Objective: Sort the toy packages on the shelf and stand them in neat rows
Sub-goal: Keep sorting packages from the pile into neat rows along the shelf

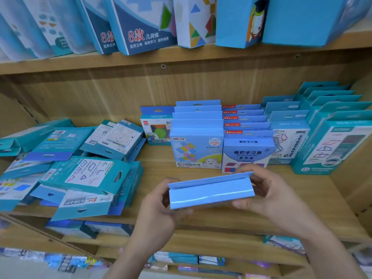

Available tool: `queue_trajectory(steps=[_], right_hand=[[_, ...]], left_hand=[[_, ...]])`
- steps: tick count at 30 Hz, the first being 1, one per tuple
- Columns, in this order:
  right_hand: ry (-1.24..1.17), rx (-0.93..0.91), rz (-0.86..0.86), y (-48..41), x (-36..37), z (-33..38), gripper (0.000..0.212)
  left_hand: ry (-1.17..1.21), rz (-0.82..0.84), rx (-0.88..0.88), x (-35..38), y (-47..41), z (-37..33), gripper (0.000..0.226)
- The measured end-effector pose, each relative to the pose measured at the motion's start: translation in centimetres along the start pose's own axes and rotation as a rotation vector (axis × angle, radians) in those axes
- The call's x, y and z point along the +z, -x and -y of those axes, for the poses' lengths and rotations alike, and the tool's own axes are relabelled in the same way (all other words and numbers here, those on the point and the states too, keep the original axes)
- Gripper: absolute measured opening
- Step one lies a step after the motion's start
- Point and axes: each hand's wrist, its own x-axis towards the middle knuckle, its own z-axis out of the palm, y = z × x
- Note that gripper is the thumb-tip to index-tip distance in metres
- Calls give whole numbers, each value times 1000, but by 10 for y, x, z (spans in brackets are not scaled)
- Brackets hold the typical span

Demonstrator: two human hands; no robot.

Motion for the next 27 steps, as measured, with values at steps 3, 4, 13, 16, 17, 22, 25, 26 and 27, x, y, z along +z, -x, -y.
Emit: queue_trajectory(steps=[3,4,13,16,17,22,25,26,27], right_hand=[[-42,-22,-53,-1,7,-1,49],[-57,-32,-86,-1,10,0,48],[369,-56,-355,-14,-9,-15,45],[710,-111,-356,-22,-18,-22,54],[791,-104,-338,-24,-20,-25,57],[1033,-87,-298,-32,-25,-35,63],[1068,-112,-298,-36,-30,-37,64],[1067,-120,-296,-36,-31,-38,63],[1059,-124,-293,-37,-31,-38,61]], left_hand=[[9,-36,45,-3,-4,-6,48],[5,-52,57,-6,-9,-7,48],[-214,-184,139,-23,-82,4,42],[-234,-194,98,-12,-99,17,42],[-231,-180,87,-8,-102,20,42],[-205,-136,73,11,-107,17,53],[-250,-171,47,17,-109,14,52],[-275,-183,44,18,-109,13,53],[-299,-190,41,18,-109,13,53]])
